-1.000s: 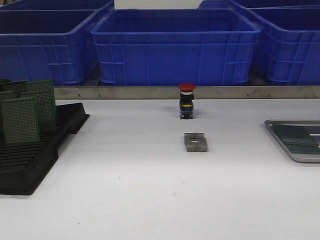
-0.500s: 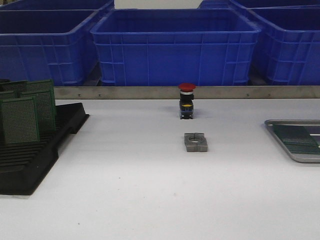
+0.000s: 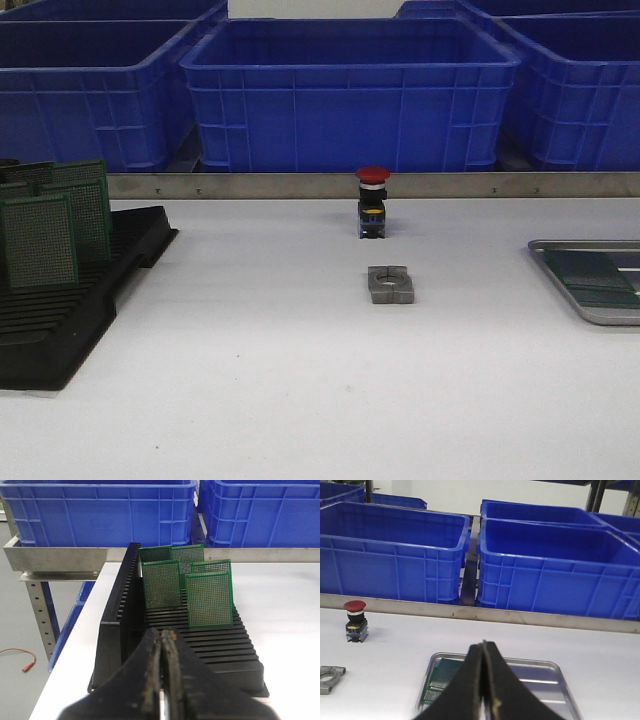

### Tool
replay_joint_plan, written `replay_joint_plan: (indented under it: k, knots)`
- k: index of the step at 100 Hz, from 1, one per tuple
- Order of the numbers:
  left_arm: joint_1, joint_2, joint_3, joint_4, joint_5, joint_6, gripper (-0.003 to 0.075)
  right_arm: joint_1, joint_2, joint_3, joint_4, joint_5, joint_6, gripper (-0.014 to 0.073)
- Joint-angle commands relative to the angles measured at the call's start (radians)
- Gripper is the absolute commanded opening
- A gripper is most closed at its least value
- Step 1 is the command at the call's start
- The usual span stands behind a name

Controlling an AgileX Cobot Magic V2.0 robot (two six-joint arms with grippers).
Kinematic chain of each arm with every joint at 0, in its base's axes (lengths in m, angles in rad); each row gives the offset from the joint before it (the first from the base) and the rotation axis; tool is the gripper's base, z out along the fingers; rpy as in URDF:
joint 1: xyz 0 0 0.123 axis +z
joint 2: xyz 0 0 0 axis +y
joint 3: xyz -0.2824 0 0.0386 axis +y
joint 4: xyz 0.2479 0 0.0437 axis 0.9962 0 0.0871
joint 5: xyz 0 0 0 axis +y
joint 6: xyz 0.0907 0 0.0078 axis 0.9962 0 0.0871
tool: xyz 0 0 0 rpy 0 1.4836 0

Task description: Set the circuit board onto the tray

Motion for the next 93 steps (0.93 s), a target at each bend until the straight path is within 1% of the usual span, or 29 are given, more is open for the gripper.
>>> replay_joint_plan:
  k: [1, 3, 5, 11, 31, 46, 93]
  knots:
    - [-0.008, -0.031, 0.049, -0.008, -0.079, -0.002, -0.002, 0.001, -0.049, 0.03, -0.044, -0.092, 0.079, -0.0112]
    - [-0.008, -0.031, 0.049, -0.008, -0.079, -0.002, -0.002, 0.001, -0.072, 0.026, -0.06, -0.045, 0.08, -0.0112]
    - [-0.008, -0.031, 0.049, -0.008, -0.079, -0.002, -0.002, 0.001, -0.085, 0.026, -0.075, -0.037, 0.082, -0.0112]
    - [-0.008, -0.031, 0.049, -0.008, -0.079, -0.002, -0.002, 0.002, -0.073, 0.027, -0.085, -0.044, 0.1, -0.0112]
    - [-0.008, -0.031, 0.049, -0.008, -0.079, -0.002, -0.002, 0.002, -0.077, 0.027, -0.087, -0.055, 0.1, -0.0112]
    - [-0.008, -0.031, 0.049, -0.008, -0.079, -0.002, -0.002, 0.002, -0.077, 0.027, -0.087, -0.025, 0.1, -0.0112]
    - [-0.008, -0.031, 0.049, -0.008, -0.079, -0.002, -0.002, 0.002, -0.076, 0.026, -0.087, -0.025, 0.1, -0.0112]
